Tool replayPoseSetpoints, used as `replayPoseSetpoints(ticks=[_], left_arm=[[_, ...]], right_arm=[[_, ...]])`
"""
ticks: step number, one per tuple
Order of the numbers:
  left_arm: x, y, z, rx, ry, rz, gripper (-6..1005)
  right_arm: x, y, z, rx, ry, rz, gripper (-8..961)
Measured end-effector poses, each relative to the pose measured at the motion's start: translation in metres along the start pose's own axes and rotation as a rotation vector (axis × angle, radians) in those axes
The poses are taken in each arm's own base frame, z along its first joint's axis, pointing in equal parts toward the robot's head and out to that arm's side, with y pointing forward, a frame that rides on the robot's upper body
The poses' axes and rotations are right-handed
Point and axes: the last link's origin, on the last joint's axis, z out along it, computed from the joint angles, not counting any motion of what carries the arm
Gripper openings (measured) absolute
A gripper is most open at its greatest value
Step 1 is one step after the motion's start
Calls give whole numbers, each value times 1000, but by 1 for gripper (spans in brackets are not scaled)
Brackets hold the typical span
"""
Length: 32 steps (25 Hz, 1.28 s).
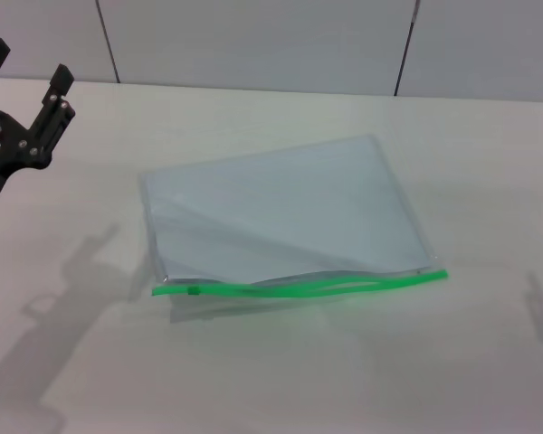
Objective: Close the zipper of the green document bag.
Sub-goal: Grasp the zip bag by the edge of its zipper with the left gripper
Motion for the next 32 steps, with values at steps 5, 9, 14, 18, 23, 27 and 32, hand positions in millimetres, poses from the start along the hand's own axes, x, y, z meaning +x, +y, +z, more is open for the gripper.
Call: replayPoseSetpoints(ticks=[5, 9, 14, 18, 23, 27, 32], left_arm=[[0, 0, 0, 0, -1, 0, 702], [0, 0, 0, 0, -1, 1, 702], [-3, 5, -5, -53, -28, 1, 703], [-10, 18, -20, -201, -104, 11, 703], [-16, 36, -39, -398, -182, 21, 703], [-20, 48, -52, -497, -194, 131, 705], [-28, 57, -69, -612, -224, 294, 707]], right_arm=[[0, 0, 0, 0, 0, 0, 533], [0, 0, 0, 0, 0, 0, 533], [0, 0, 0, 0, -2, 0, 532], [0, 0, 0, 1, -1, 0, 532], [-1, -1, -2, 7, -4, -2, 532], [-1, -2, -2, 9, -6, -3, 532], [-2, -1, 0, 4, -11, -2, 531]])
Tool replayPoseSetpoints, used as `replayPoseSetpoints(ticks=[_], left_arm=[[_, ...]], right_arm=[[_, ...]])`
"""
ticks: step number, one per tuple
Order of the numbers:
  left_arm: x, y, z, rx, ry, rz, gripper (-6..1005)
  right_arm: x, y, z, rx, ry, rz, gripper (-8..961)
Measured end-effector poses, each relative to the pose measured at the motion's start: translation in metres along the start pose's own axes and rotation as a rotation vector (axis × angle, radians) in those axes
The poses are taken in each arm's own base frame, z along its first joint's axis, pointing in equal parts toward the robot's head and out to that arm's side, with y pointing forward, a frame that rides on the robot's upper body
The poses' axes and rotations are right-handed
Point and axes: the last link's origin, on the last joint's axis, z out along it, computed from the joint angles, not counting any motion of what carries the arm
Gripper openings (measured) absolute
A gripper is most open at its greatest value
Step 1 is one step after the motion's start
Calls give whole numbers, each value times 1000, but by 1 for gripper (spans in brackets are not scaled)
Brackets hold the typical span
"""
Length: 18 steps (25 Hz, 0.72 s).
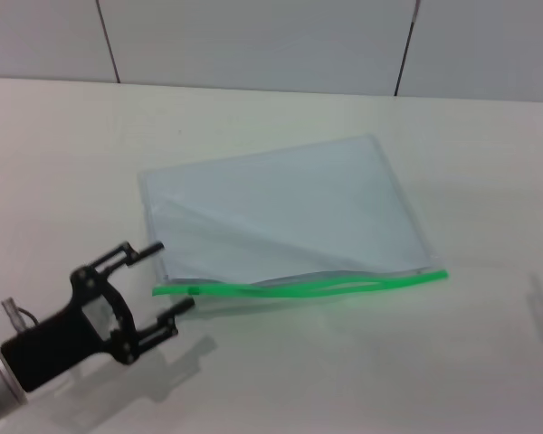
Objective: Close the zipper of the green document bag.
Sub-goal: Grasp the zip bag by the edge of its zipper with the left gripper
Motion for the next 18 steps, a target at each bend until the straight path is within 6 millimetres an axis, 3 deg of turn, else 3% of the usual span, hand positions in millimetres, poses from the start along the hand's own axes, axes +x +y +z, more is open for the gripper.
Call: replayPoseSetpoints(ticks=[9, 18], left_arm=[[-14, 9, 1, -66, -97, 82, 708], [-24, -2, 15, -59, -152, 96, 709]], right_arm=[[0, 0, 1, -1, -3, 0, 531], [0, 0, 1, -1, -3, 0, 531]])
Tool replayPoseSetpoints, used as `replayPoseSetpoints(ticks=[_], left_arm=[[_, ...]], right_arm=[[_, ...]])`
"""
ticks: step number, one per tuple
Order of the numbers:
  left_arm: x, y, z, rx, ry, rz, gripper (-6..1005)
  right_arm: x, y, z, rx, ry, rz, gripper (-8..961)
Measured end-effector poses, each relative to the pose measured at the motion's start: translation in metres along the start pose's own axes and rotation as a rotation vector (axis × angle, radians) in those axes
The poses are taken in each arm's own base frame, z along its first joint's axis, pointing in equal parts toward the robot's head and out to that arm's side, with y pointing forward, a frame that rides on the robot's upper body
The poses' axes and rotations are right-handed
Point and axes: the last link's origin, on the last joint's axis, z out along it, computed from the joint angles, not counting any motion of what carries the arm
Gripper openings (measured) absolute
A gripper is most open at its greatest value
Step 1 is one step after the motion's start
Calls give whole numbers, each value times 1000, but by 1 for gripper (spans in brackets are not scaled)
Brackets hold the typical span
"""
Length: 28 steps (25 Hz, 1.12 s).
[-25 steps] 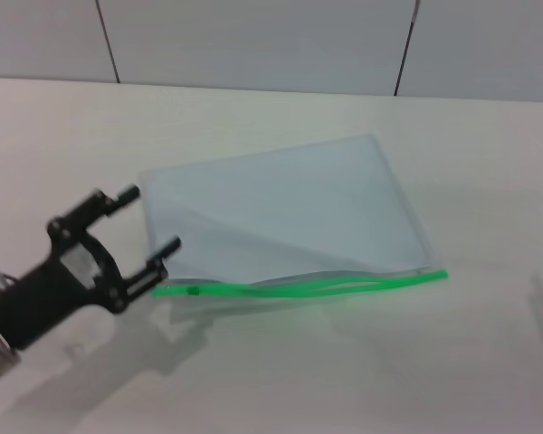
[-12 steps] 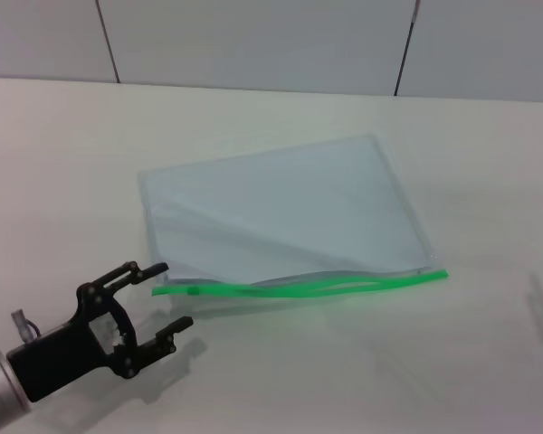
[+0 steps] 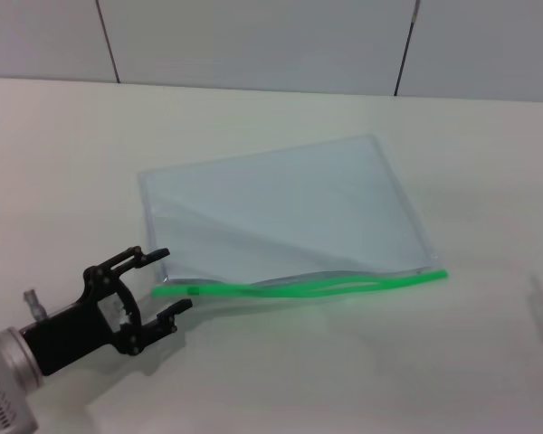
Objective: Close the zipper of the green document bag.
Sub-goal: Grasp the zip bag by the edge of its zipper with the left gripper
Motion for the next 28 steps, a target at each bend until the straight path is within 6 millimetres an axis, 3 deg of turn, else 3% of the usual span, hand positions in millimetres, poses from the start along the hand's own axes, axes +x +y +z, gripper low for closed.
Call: replayPoseSetpoints(ticks=[28], left_arm=[[-3, -26, 61, -96, -54, 160, 671]], right_arm=[[-2, 2, 0, 3, -13, 11, 529]])
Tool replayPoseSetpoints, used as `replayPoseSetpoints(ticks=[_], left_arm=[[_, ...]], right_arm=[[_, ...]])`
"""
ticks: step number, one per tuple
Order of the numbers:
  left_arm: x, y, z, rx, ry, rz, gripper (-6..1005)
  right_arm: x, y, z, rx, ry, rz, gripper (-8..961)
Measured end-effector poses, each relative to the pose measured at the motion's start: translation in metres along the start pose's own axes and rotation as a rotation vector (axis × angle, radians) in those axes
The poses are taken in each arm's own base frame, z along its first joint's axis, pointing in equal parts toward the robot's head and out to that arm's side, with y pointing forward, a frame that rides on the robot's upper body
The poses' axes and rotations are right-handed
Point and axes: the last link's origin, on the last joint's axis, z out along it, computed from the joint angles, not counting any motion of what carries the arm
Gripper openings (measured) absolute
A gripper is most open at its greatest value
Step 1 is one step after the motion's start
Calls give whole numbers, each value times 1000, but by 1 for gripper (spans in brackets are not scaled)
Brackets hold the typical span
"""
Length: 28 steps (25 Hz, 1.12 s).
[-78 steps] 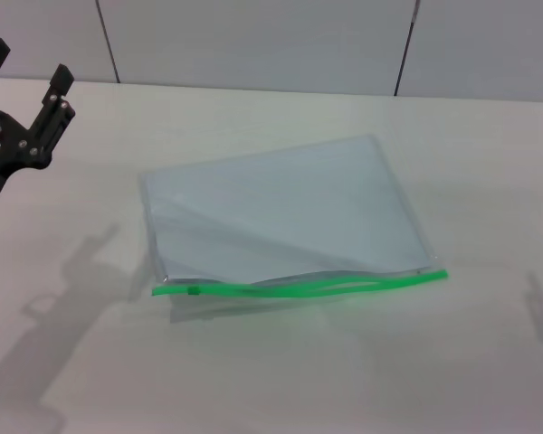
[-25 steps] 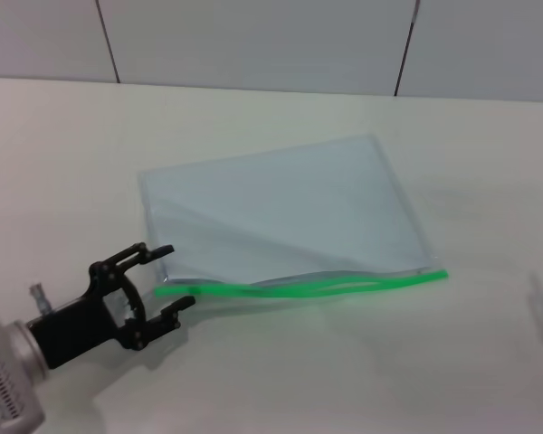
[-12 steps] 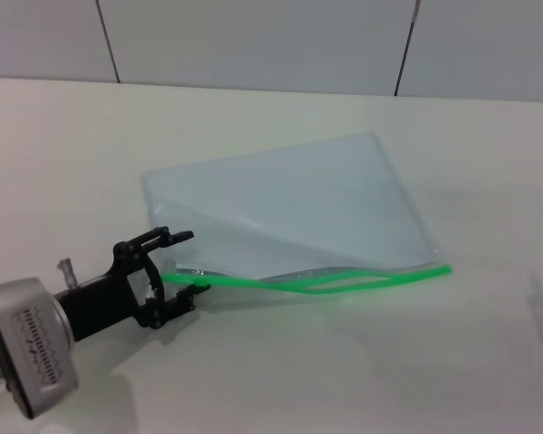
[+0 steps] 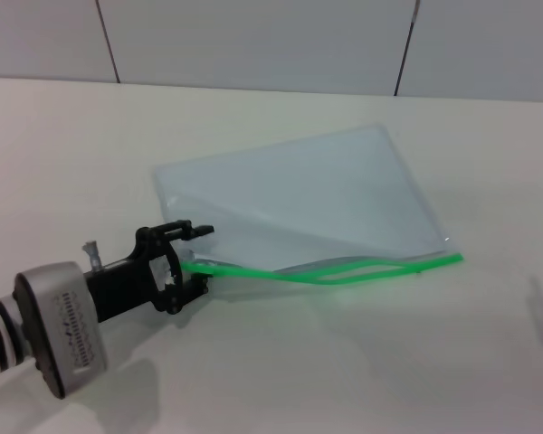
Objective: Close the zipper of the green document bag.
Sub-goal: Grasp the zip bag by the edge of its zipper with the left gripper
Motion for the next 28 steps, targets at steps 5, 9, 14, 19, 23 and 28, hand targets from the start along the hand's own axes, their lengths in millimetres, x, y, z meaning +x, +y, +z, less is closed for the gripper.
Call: replayPoseSetpoints(ticks=[5, 9, 14, 19, 23, 28], left_arm=[[0, -3, 9, -22, -9, 24, 562], [3, -7, 14, -11, -2, 29, 361], [5, -8, 16, 7, 7, 43, 126], [6, -9, 16, 10, 12, 55, 98], [7, -9, 16, 11, 14, 70, 75], [7, -8, 16, 9, 15, 94, 54]], right_arm=[[-3, 0, 0, -1, -18, 2, 529], [-3, 1, 0, -3, -24, 3, 529], [-4, 1, 0, -2, -24, 3, 529], [-4, 0, 0, -1, -24, 3, 528], [-4, 0, 0, -1, -24, 3, 528], [-3, 1, -1, -2, -23, 3, 528]])
